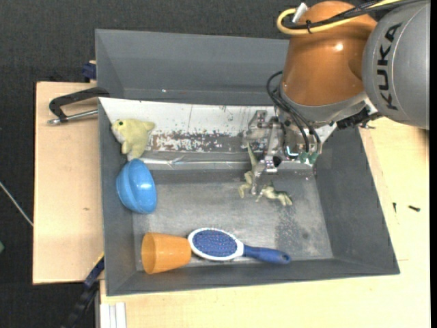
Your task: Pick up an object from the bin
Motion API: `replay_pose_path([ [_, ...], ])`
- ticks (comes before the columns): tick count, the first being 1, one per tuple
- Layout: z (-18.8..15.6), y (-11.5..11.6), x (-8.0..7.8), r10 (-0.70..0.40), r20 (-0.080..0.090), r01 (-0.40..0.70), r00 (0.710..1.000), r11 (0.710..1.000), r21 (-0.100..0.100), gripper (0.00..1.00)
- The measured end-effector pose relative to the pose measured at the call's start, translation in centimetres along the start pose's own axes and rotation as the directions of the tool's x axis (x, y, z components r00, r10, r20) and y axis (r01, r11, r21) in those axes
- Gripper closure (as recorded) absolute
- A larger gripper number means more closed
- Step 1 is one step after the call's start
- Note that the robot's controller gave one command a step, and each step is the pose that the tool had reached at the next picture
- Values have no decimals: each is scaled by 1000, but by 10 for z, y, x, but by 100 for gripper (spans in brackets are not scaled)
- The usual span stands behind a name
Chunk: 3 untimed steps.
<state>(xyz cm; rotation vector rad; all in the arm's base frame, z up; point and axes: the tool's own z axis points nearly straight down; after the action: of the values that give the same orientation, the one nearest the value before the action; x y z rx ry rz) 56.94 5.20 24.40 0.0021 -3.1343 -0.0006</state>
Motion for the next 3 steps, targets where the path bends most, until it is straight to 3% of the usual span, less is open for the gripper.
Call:
replay_pose_path([
  [1, 110, -53, -17, -120, 1, 120, 993, 993, 1, 0],
  [2, 171, -101, -3, -74, 14, 74, 997, 997, -4, 0],
  [3, 168, -101, -6, -75, 27, 75, 997, 997, 1, 100],
])
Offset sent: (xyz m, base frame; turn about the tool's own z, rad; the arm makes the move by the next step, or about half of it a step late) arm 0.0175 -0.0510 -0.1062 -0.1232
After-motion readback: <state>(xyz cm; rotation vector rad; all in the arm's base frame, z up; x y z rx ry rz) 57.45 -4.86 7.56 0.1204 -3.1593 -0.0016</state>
